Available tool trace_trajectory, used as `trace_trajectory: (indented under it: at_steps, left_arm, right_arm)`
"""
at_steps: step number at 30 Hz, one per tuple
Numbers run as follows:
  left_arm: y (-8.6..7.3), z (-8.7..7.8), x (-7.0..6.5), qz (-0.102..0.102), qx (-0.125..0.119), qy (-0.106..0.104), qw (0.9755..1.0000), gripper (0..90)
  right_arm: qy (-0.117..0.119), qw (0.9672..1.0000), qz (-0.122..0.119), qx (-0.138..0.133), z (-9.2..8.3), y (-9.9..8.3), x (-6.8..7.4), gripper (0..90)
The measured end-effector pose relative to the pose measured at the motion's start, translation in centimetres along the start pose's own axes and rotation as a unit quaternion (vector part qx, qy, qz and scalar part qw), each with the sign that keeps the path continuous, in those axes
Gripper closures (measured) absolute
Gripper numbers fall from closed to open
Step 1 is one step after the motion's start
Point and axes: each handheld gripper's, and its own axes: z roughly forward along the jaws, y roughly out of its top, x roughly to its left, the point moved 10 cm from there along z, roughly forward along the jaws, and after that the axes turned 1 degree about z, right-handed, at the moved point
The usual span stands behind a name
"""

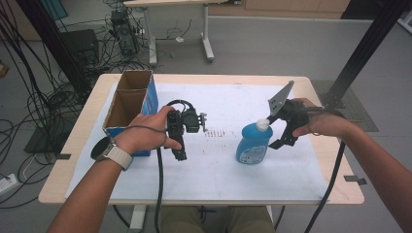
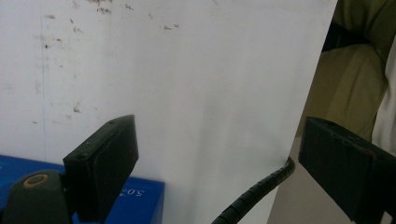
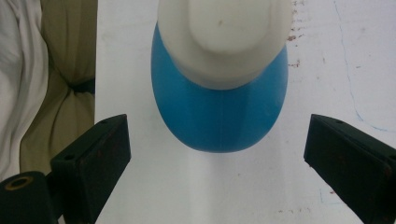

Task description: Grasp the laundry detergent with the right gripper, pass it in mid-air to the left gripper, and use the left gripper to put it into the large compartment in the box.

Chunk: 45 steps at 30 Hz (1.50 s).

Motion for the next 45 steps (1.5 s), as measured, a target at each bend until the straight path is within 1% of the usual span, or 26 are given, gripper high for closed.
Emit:
trace_trajectory:
  at_steps: [7,11,18,21,24,27,45]
  left_arm:
    - [0.0,0.1,0.0,0.000,-0.004,0.001,1.0000,12.4]
    - [0.0,0.1,0.0,-0.001,-0.002,-0.001,1.0000,12.5]
    - [0.1,0.1,0.0,0.000,-0.002,-0.002,1.0000,12.7]
    - [0.2,0.1,0.0,0.002,-0.002,-0.002,1.0000,12.7]
    - [0.2,0.2,0.0,0.001,-0.002,-0.002,1.0000,12.7]
    - [0.1,0.2,0.0,-0.001,-0.003,-0.002,1.0000,12.7]
    - [0.0,0.3,0.1,-0.003,-0.006,-0.002,1.0000,12.7]
  right_arm:
    - [0.000,1.0000,0.003,-0.003,0.3,-0.1,0.0,7.0]
    - [0.001,1.0000,0.003,-0.006,0.7,-0.3,0.1,7.0]
    - [0.000,0.9999,0.005,-0.013,0.8,-0.4,0.0,8.2]
    - [0.002,0.9999,0.003,-0.012,0.9,-0.4,0.0,9.1]
    - [0.004,0.9998,0.003,-0.018,1.0,-0.3,0.1,10.2]
    - [0.007,0.9998,0.004,-0.016,1.3,-0.4,0.1,10.5]
    - [0.000,0.9995,0.005,-0.033,2.0,-0.4,0.0,13.2]
